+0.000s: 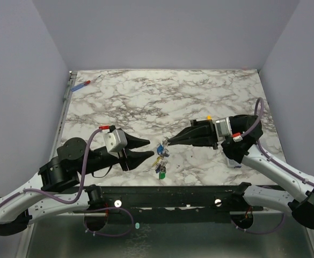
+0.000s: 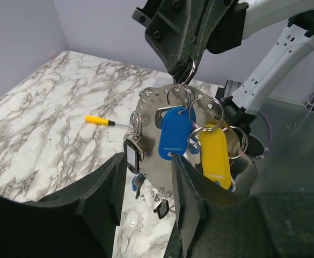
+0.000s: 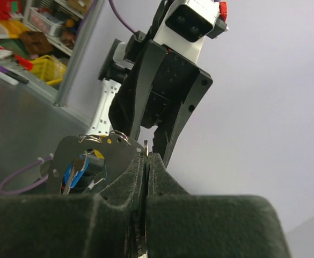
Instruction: Put the keys on the keyring
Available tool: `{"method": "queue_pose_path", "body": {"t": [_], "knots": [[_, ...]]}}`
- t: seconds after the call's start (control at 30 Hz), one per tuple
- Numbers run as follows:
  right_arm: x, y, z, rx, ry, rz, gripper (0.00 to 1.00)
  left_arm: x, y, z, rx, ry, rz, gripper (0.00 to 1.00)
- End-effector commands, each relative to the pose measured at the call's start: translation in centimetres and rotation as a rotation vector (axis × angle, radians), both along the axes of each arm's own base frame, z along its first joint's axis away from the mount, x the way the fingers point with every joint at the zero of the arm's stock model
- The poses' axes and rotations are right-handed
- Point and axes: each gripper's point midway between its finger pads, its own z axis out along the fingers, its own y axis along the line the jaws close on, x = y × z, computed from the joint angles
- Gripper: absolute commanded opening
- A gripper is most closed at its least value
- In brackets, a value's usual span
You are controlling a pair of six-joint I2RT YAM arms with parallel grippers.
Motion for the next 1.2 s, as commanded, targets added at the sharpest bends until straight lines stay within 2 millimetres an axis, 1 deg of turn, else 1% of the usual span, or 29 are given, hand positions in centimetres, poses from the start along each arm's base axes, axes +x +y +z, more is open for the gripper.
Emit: {"method": "queue_pose_path", "body": {"t": [0.0, 0.2, 0.27, 0.37, 0.43, 0.47, 0.63, 0.73, 0.83, 0.93, 1.03, 1.17], "knots": [[-2.0, -0.8, 2.3, 0.032, -0.048, 0.116, 0.01, -1.1, 0.2, 0.3, -0.048, -0.008, -0.050, 0.46], [-1.8, -0.5, 2.2, 0.023, -0.031, 0.131, 0.01, -0.9, 0.0, 0.1, -0.094, -0.011, -0.041, 0.47], [-1.8, -0.5, 2.3, 0.026, -0.026, 0.135, 0.01, -1.2, -0.2, -0.1, -0.107, -0.012, -0.058, 0.49], [-2.1, -0.5, 2.4, 0.022, -0.021, 0.151, 0.01, -1.8, -0.5, -0.1, -0.149, -0.014, -0.092, 0.53], [-2.2, -0.6, 2.5, 0.022, -0.020, 0.159, 0.01, -1.6, -0.5, -0.2, -0.170, -0.017, -0.087, 0.60], [-2.2, -0.6, 2.5, 0.020, -0.017, 0.160, 0.01, -1.5, -0.6, -0.1, -0.177, -0.020, -0.080, 0.62], [-2.2, -0.6, 2.3, 0.013, -0.009, 0.161, 0.01, -1.4, -0.9, 0.5, -0.220, -0.043, -0.086, 0.63], [-2.1, -0.5, 2.1, 0.009, -0.003, 0.159, 0.01, -1.5, -1.4, 0.2, -0.209, -0.047, -0.101, 0.64], [-2.1, -0.5, 2.1, 0.008, 0.002, 0.160, 0.01, -1.9, -1.9, 0.4, -0.224, -0.068, -0.135, 0.64], [-2.0, -0.5, 1.9, 0.007, 0.006, 0.159, 0.01, -2.2, -2.3, 0.1, -0.233, -0.082, -0.162, 0.65], [-2.0, -0.5, 1.8, 0.007, 0.011, 0.159, 0.01, -2.1, -2.6, -0.1, -0.232, -0.096, -0.167, 0.66], [-2.0, -0.5, 1.8, 0.006, 0.014, 0.158, 0.01, -2.1, -2.8, 0.1, -0.253, -0.120, -0.168, 0.66]]}}
